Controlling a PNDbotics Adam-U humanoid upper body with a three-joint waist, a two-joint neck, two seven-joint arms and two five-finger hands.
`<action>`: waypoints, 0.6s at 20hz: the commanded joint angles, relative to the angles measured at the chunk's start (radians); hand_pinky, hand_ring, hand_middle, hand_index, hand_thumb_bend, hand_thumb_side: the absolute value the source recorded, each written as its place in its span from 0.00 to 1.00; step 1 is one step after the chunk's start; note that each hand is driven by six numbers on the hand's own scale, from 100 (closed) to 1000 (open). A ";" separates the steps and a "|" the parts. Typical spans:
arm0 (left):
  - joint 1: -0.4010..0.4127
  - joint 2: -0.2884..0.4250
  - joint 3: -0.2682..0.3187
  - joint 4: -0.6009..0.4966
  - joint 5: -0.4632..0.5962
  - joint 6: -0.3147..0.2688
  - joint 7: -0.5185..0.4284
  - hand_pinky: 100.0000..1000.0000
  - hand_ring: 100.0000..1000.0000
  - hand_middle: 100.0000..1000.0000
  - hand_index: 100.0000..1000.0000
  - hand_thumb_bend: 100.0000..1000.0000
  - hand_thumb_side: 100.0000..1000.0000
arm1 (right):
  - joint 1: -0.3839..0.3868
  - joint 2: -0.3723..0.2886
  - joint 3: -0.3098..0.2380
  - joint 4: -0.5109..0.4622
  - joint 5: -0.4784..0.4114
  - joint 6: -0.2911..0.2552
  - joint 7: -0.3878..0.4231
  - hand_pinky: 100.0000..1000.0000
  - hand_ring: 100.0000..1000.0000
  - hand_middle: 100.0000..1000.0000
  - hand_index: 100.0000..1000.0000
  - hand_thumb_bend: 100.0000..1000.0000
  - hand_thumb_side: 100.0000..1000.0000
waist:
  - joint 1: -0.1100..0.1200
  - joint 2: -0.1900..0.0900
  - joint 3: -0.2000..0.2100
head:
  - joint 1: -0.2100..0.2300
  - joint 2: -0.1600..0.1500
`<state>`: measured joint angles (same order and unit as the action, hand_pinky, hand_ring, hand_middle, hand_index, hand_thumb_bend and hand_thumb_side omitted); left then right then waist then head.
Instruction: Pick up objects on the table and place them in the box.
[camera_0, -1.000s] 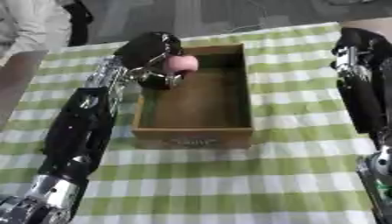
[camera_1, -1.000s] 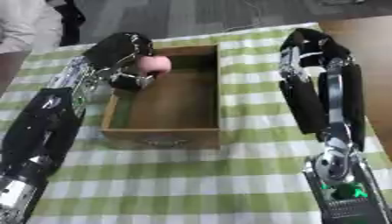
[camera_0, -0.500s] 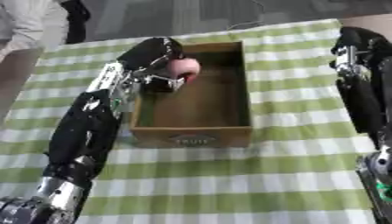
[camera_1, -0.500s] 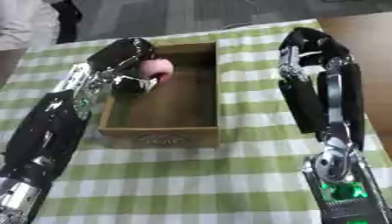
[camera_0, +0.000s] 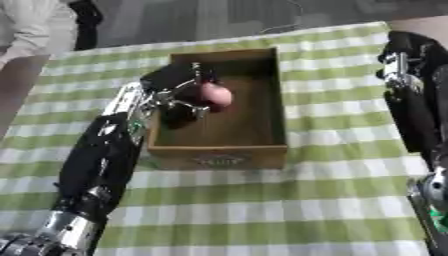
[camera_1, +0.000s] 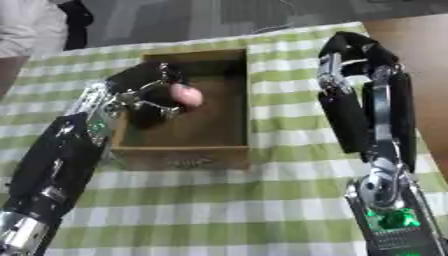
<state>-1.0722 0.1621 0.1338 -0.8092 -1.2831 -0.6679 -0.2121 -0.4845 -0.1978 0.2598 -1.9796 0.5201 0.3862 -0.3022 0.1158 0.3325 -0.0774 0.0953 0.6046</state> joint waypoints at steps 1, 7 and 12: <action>-0.013 0.014 0.002 -0.012 -0.009 -0.008 -0.030 0.65 0.78 0.85 0.95 0.00 0.08 | -0.013 -0.009 -0.002 -0.020 -0.002 -0.001 -0.003 0.84 0.56 0.57 0.81 0.00 0.95 | -0.004 -0.021 0.001 | 0.000 -0.010; -0.011 0.015 0.006 -0.028 -0.026 -0.003 -0.036 0.67 0.80 0.85 0.97 0.00 0.05 | -0.013 -0.005 -0.003 -0.020 -0.001 -0.003 -0.004 0.84 0.56 0.57 0.81 0.00 0.95 | -0.006 -0.026 0.003 | -0.001 -0.004; -0.012 0.021 0.007 -0.060 -0.030 0.003 -0.003 0.67 0.80 0.85 0.96 0.00 0.05 | -0.012 0.000 -0.005 -0.020 0.000 -0.003 -0.004 0.84 0.56 0.57 0.81 0.00 0.96 | -0.012 -0.034 0.007 | -0.003 0.001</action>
<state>-1.0660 0.1622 0.1341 -0.8434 -1.3115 -0.6664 -0.2259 -0.4845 -0.1972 0.2596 -1.9796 0.5201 0.3840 -0.3043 0.1118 0.3235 -0.0726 0.0940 0.6046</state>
